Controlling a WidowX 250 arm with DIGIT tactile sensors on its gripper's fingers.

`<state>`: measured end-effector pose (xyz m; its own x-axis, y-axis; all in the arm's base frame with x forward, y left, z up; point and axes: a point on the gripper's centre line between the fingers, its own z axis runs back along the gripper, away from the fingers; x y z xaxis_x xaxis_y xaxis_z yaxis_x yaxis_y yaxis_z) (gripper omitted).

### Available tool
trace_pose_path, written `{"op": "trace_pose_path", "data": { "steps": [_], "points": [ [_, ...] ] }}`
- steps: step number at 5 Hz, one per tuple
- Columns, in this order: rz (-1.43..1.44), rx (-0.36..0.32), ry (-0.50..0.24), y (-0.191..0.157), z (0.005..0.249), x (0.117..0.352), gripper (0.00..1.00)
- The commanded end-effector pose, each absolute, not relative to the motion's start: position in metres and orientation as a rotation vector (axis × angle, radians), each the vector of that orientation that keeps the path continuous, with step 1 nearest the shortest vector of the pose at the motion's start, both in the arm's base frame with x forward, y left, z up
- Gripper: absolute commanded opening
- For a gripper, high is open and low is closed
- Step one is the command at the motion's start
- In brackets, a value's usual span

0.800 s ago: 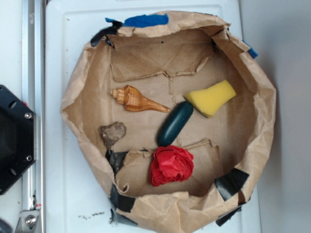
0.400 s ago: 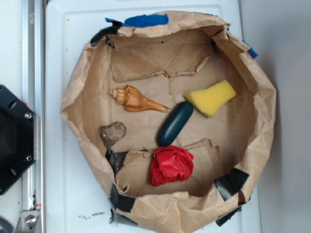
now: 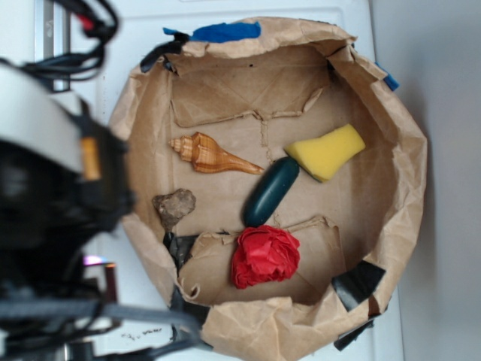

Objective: Grab the rock.

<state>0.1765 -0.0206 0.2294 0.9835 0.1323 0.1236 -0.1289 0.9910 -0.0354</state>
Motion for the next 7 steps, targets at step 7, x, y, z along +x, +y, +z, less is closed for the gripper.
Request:
{"op": "trace_pose_path", "data": {
  "steps": [7],
  "points": [
    [0.412,-0.033,-0.042,0.001,0.122,0.232,1.0]
  ]
}}
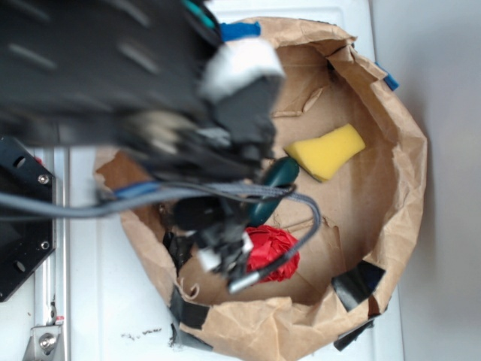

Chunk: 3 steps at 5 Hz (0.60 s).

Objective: Grab the rock.

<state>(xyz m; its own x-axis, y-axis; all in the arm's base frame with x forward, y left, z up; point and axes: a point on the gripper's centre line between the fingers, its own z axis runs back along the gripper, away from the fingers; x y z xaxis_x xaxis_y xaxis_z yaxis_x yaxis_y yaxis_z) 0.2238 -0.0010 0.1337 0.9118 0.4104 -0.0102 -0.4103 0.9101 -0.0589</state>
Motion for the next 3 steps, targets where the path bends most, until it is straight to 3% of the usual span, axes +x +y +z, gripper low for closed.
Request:
{"op": "trace_pose_path", "data": {
  "steps": [1,3],
  "points": [
    [0.43,-0.031,-0.011,0.002,0.096,0.236,1.0],
    [0.353,-0.097,0.117,-0.029,0.079,0.218,1.0]
  ]
}}
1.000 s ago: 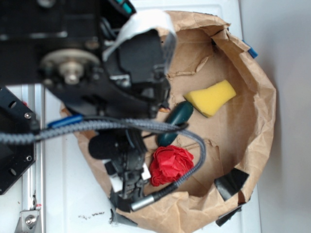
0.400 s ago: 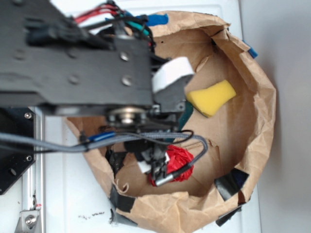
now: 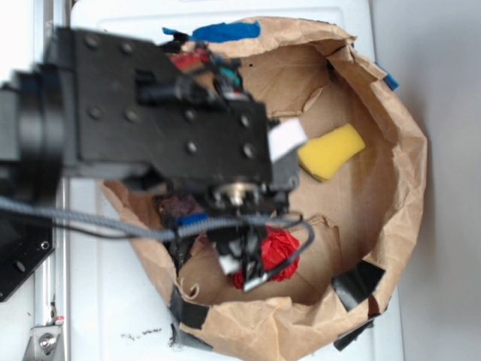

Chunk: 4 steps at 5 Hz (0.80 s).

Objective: Grab the rock.

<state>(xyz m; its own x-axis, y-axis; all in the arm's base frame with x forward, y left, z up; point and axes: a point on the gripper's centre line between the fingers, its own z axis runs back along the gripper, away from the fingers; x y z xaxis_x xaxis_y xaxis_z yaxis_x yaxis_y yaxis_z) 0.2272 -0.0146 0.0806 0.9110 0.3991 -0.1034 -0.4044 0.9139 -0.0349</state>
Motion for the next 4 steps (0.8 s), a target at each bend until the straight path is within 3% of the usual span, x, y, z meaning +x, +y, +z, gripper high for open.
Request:
{"op": "trace_pose_path", "data": {
  "steps": [1,4],
  "points": [
    [0.321,-0.119,0.133,-0.0344,0.0786,0.2094,1.0],
    [0.29,-0.136,0.111,-0.0346,0.0718,0.2065,1.0]
  ]
}}
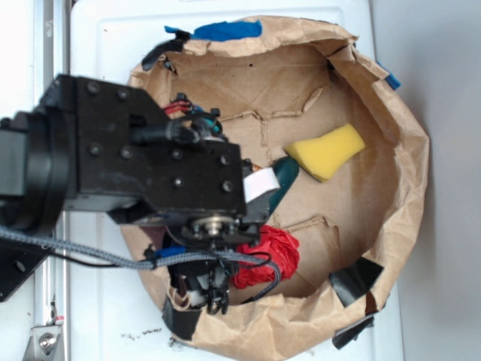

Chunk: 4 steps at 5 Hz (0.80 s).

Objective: Grab the rock.

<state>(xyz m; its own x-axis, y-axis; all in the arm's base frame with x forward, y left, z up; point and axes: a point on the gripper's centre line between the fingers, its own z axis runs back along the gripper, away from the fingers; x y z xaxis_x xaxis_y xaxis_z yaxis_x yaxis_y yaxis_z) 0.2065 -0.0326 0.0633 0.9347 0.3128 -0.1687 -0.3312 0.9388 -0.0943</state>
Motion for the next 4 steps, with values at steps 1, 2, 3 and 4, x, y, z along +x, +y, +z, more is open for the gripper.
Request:
{"op": "trace_pose_path", "data": {
  "steps": [1,2,3,4],
  "points": [
    [0.29,-0.136,0.111,-0.0346,0.0718,0.2065,1.0],
    [0.29,-0.136,0.111,-0.0346,0.0718,0.2065,1.0],
    [0.29,-0.136,0.111,-0.0346,0.0718,0.2065,1.0],
    [0.262,-0.044,-0.01,-0.0346,0.0669,0.2091,1.0]
  ]
}}
